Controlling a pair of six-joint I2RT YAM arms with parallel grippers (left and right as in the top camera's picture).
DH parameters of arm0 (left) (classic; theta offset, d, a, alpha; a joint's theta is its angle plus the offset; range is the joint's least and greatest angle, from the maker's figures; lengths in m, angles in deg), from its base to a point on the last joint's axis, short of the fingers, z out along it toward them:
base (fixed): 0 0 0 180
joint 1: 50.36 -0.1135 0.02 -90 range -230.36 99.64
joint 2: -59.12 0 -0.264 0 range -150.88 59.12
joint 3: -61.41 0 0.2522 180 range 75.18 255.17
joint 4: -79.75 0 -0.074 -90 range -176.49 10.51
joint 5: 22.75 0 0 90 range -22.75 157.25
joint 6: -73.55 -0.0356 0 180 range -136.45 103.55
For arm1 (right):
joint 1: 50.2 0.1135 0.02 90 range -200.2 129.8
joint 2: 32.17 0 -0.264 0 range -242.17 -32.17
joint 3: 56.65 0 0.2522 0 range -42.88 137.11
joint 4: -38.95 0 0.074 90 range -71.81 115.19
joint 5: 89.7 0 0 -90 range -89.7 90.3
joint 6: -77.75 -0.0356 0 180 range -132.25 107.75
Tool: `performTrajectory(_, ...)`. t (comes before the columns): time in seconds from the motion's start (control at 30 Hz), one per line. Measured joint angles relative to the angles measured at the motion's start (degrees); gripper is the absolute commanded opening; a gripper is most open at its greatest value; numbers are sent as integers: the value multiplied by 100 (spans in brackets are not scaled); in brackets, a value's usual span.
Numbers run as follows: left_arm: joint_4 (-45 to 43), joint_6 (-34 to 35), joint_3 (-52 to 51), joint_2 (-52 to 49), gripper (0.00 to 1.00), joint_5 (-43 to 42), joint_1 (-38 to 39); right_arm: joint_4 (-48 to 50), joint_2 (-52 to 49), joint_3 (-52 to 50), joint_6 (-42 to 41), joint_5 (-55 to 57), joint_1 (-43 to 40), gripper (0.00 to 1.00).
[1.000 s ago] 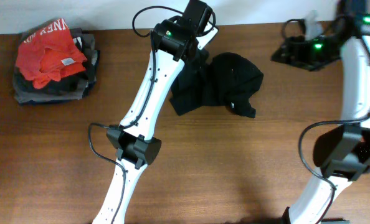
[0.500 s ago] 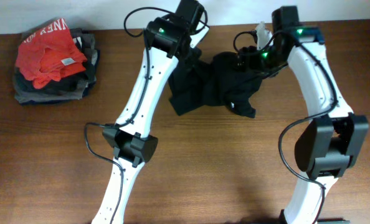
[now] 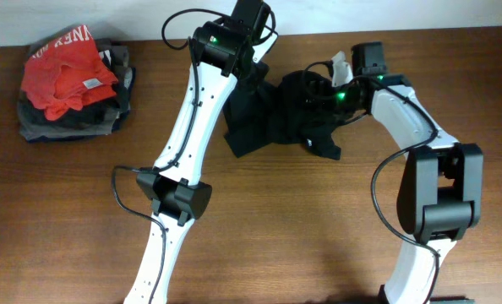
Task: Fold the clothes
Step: 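Grasp the shirt's right side with the right gripper, then pull the shirt rightward with the right gripper to spread it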
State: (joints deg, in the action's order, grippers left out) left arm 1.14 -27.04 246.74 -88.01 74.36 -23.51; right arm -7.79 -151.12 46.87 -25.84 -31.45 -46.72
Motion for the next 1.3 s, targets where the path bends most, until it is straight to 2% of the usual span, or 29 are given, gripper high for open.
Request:
performTrajectory(0.07, -2, 0, -2, 0, 1, -2, 0, 96, 0, -57, 7, -94, 59, 75)
performTrajectory(0.13, 0, 0, -2, 0, 1, 0, 0, 205, 0, -74, 4, -201, 125, 63)
performTrajectory(0.17, 0, 0, 0, 0, 1, -2, 0, 269, 0, -74, -11, -258, 153, 50)
performTrajectory(0.2, -2, 0, -2, 0, 1, 0, 0, 310, 0, -74, -33, -297, 168, 29)
performTrajectory(0.23, -2, 0, -2, 0, 0, 0, 0, 339, 0, -72, -7, -350, 186, 14)
performTrajectory(0.27, -2, 0, -2, 0, 1, 0, 0, 343, 0, -74, -2, -382, 188, 4)
performTrajectory(0.57, -2, 20, 0, 0, 1, -2, -42, 203, 24, -74, -37, -463, -118, 4)
performTrajectory(0.67, 0, 125, 0, 0, 1, -2, -173, -238, 149, -63, 28, -507, -627, 4)
performTrajectory(0.87, -9, 317, 0, 0, 1, -2, -695, -1088, 570, 385, 461, -492, -2208, 4)
performTrajectory(1.0, -59, 356, 7, 0, 1, -2, -970, -1257, 752, 616, 850, -466, -2824, 4)
performTrajectory(1.3, -68, 382, 369, 0, 1, -2, -1067, -1447, 772, 634, 1661, 105, -2962, 4)
